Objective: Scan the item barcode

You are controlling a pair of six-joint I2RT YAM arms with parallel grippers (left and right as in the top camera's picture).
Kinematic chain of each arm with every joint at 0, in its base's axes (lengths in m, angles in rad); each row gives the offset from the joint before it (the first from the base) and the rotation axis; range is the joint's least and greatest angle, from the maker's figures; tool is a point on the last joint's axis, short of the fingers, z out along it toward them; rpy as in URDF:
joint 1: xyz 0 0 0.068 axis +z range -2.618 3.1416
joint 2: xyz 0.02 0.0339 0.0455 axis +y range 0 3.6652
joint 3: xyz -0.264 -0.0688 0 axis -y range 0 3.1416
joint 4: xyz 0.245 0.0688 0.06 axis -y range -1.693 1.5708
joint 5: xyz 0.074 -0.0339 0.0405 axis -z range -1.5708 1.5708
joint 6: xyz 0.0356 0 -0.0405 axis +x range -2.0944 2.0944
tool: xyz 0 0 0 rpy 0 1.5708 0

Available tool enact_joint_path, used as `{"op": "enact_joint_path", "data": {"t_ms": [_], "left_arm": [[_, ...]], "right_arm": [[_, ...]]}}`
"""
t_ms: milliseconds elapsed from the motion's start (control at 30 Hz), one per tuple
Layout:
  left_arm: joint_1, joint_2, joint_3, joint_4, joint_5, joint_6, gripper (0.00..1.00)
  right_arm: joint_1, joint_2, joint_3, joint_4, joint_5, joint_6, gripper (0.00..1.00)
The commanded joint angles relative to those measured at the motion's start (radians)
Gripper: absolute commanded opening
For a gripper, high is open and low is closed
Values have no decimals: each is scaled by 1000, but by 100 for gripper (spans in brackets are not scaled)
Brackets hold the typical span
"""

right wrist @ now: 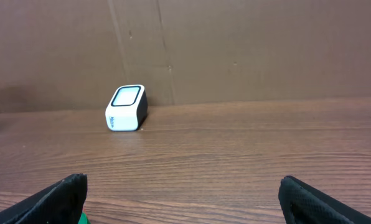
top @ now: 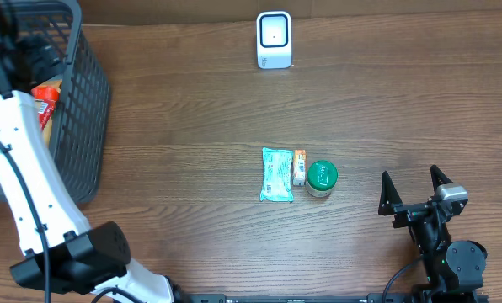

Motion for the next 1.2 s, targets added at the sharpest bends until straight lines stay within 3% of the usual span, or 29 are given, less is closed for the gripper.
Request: {"op": "enact_joint_path", "data": {"t_ms": [0,200,700,1167], "left_arm": [[72,51,-7,7,51,28,100],[160,152,-7,7,143,29,100],[200,449,-7,79,97,130,100],[286,532,-7,178,156,245,100]], "right_arm": [[-6,-8,-11,4,-2,-4,100],[-6,-8,-11,4,-3,-4,100],[-6,-8,-11,4,-2,-4,100],[-6,-8,-11,4,-2,-4,100]]}}
